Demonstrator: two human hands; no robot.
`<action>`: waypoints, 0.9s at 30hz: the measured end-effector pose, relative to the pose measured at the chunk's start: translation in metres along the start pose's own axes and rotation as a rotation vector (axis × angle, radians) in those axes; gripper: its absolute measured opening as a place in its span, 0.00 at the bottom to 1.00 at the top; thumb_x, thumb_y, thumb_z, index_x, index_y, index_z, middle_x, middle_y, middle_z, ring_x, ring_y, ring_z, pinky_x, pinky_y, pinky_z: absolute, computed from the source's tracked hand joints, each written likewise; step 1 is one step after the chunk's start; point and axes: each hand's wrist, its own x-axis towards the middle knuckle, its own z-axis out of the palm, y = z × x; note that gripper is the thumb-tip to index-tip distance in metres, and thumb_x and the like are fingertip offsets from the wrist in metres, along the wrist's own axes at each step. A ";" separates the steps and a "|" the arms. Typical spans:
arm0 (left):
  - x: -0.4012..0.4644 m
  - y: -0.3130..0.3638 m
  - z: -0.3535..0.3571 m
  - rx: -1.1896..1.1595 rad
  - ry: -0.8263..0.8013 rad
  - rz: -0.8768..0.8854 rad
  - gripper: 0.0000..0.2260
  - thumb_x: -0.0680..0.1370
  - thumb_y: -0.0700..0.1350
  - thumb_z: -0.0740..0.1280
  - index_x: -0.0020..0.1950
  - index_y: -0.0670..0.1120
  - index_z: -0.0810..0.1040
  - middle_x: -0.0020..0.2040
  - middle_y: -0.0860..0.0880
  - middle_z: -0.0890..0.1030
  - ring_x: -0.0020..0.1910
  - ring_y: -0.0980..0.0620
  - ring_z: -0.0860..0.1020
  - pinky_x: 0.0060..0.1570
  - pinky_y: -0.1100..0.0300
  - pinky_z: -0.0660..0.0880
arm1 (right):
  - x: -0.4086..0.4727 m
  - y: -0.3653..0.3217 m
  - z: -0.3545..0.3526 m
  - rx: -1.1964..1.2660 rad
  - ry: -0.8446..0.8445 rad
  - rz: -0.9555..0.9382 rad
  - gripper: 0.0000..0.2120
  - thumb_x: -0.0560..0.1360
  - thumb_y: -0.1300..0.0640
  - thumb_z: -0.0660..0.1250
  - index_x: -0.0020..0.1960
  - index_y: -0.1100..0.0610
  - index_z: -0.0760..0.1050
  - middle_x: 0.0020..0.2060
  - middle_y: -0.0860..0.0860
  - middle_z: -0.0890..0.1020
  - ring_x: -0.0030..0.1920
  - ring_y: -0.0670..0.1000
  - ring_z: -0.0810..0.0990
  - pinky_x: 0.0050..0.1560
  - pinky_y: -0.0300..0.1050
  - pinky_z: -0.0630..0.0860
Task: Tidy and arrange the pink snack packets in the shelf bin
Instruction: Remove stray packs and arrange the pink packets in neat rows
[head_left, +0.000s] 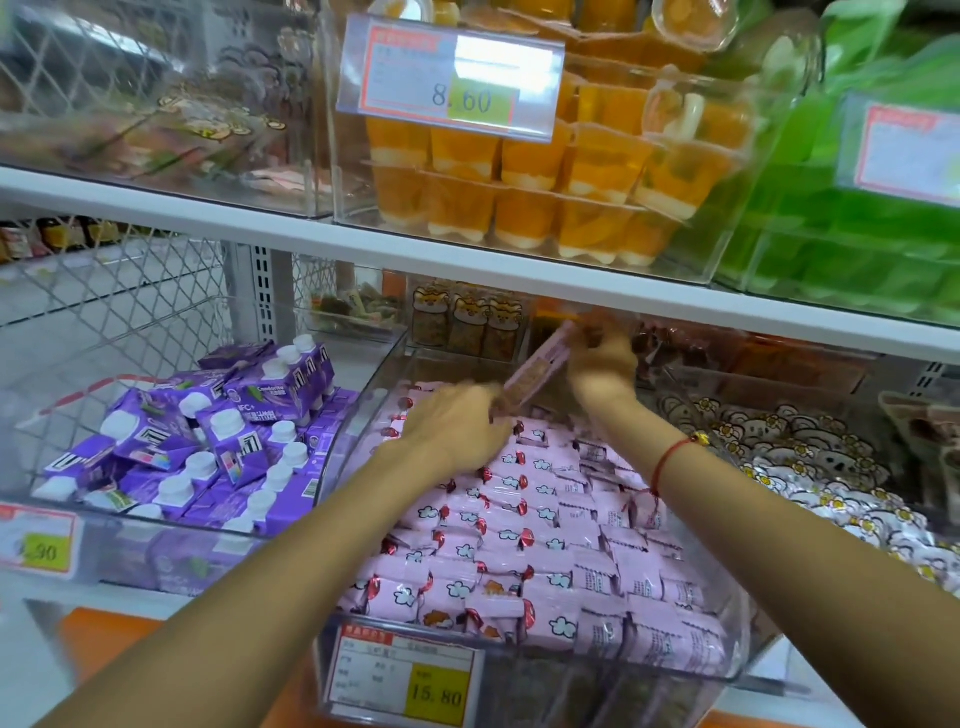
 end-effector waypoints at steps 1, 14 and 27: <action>0.000 0.001 -0.004 -0.084 0.095 -0.039 0.16 0.78 0.52 0.66 0.64 0.51 0.71 0.59 0.48 0.79 0.52 0.48 0.79 0.43 0.57 0.76 | -0.002 -0.002 -0.005 0.092 0.021 0.057 0.09 0.80 0.55 0.59 0.57 0.60 0.71 0.53 0.60 0.78 0.53 0.57 0.78 0.59 0.54 0.75; -0.002 0.004 -0.042 -0.866 -0.117 -0.220 0.15 0.76 0.51 0.69 0.59 0.45 0.76 0.42 0.50 0.85 0.31 0.60 0.81 0.24 0.68 0.72 | -0.026 -0.008 -0.044 0.033 -0.298 0.238 0.16 0.80 0.48 0.58 0.62 0.55 0.71 0.56 0.52 0.78 0.56 0.54 0.77 0.54 0.48 0.73; 0.002 0.010 -0.034 -0.419 0.040 -0.200 0.29 0.80 0.64 0.46 0.49 0.47 0.80 0.31 0.51 0.79 0.31 0.54 0.76 0.35 0.62 0.66 | -0.031 -0.010 -0.044 -0.250 -0.420 -0.371 0.16 0.73 0.58 0.70 0.60 0.57 0.74 0.49 0.49 0.79 0.46 0.50 0.80 0.43 0.42 0.79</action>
